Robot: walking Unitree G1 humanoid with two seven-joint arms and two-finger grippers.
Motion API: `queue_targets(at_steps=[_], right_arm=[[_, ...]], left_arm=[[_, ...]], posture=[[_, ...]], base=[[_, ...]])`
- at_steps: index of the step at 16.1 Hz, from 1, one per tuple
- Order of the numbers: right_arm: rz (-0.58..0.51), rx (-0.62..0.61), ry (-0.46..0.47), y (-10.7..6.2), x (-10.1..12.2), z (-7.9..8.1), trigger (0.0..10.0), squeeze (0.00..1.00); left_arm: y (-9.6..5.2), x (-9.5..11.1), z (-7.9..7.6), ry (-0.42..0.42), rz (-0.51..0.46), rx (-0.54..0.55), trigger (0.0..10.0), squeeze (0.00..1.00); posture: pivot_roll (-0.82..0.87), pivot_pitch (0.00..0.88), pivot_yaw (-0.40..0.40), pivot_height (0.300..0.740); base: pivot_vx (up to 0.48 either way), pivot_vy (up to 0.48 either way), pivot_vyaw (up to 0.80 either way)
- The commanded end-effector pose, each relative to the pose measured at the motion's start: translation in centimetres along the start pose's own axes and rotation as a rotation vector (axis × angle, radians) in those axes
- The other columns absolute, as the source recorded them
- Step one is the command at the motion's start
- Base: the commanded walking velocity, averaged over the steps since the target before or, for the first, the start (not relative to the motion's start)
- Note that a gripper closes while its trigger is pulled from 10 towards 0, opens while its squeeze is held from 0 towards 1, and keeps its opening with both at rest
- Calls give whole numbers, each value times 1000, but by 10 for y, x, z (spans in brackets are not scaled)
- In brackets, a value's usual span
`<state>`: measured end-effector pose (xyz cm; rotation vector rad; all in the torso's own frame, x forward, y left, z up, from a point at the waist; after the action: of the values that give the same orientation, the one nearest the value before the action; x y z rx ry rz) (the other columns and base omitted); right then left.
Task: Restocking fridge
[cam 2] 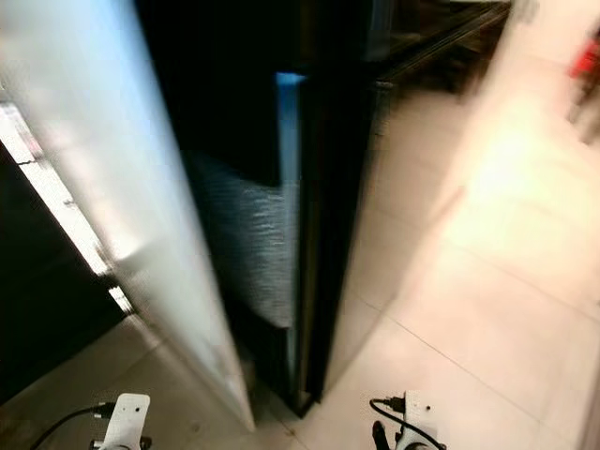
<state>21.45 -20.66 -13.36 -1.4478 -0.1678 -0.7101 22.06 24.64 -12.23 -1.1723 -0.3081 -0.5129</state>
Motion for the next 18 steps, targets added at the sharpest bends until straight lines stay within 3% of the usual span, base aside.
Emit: queue_targets(at_steps=[1,10,18], right_arm=[[-8,6,8,0,1,4,10000,0],[-27,-13,18,0,4,2,10000,0],[-35,-22,22,0,5,1,10000,0]], left_arm=[[0,-7,6,-7,25,12,10000,0],[0,-7,4,-15,24,8,10000,0],[0,-6,4,-3,20,7,10000,0]], posture=[[90,4,-18,740],[88,10,-19,740],[85,9,-18,740]], base=[[0,300,0],[0,266,0],[0,0,0]])
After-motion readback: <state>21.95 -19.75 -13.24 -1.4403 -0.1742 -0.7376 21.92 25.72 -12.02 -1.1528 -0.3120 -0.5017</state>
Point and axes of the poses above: a point about 5 cm out from each wrist's last joint towards the gripper, its own y axis pointing out of the wrist towards the gripper, its own x axis along the axis of the wrist's last joint, z = x × y, the point moved 6 cm from there along y, pointing out of the wrist towards the gripper, and after that the axes turned 7 degrees about y, right-handed, at the moved point
